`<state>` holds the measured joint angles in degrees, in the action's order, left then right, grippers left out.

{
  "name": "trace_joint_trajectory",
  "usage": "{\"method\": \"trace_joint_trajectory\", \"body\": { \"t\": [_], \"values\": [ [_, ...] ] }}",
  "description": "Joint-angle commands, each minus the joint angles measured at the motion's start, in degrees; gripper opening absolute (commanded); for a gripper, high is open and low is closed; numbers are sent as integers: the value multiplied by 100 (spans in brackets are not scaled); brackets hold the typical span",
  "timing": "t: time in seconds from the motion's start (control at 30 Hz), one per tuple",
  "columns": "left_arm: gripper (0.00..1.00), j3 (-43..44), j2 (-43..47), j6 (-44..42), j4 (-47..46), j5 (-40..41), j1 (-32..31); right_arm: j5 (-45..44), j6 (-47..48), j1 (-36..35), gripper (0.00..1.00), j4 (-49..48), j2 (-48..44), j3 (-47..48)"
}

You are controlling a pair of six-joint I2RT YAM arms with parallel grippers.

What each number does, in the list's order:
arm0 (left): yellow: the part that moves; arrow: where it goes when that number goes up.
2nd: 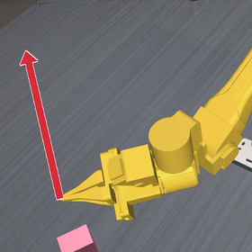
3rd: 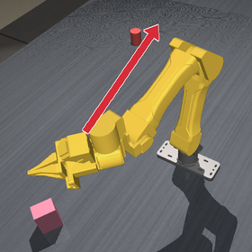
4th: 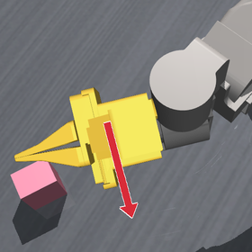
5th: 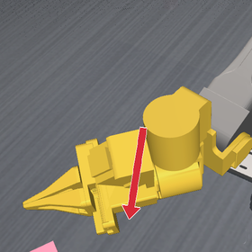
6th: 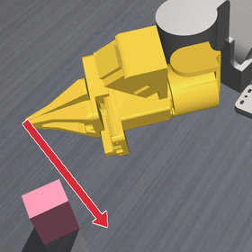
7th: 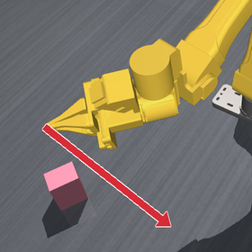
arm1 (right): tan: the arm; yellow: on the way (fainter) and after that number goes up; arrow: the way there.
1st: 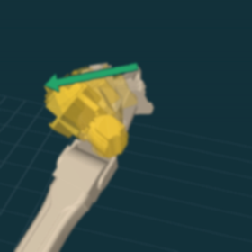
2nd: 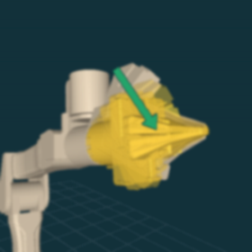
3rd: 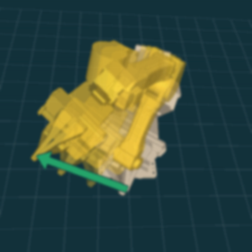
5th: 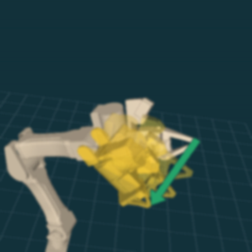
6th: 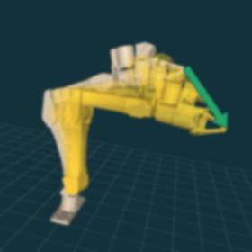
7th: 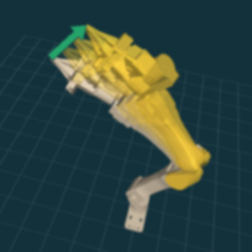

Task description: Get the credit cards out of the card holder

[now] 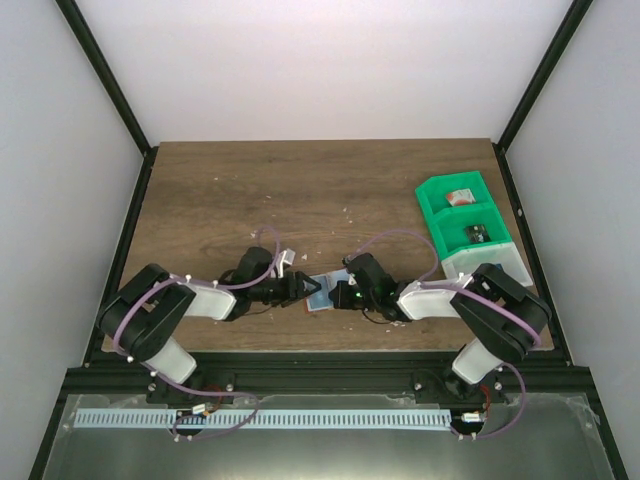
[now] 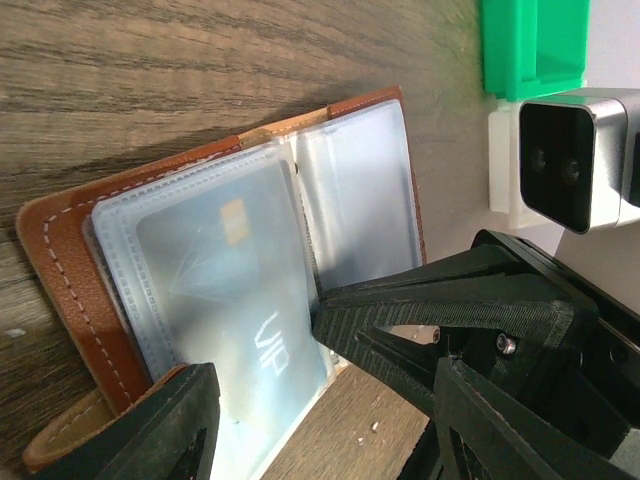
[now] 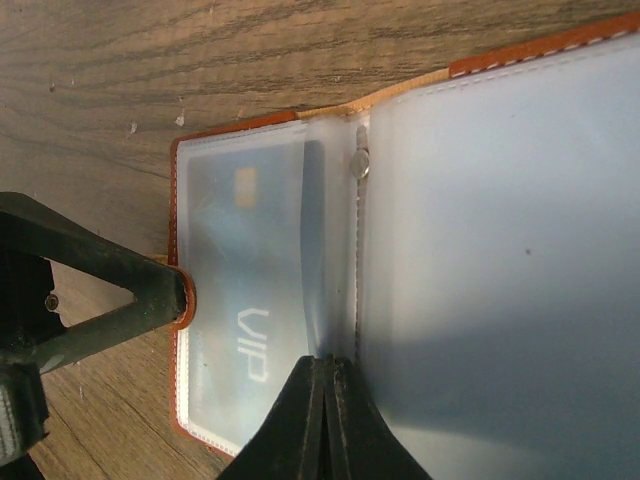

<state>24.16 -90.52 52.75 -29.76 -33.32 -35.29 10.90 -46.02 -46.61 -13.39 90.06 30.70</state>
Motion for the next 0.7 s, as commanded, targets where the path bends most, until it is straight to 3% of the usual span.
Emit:
{"method": "trace_joint_trajectory", "body": {
  "t": [0.0,0.3,0.5,0.67],
  "values": [
    [61,63,-140,-67,283,152,1,-161,-25,-23,1,188,69,-112],
    [63,113,580,33,911,484,-359,-201,-37,-24,1,178,-43,-130],
    [66,-170,304,339,80,246,-433,-199,-58,-24,0,121,-44,-172],
    [67,-9,-103,170,-88,348,-442,-177,-89,-23,1,48,-41,-204]
  ]
}}
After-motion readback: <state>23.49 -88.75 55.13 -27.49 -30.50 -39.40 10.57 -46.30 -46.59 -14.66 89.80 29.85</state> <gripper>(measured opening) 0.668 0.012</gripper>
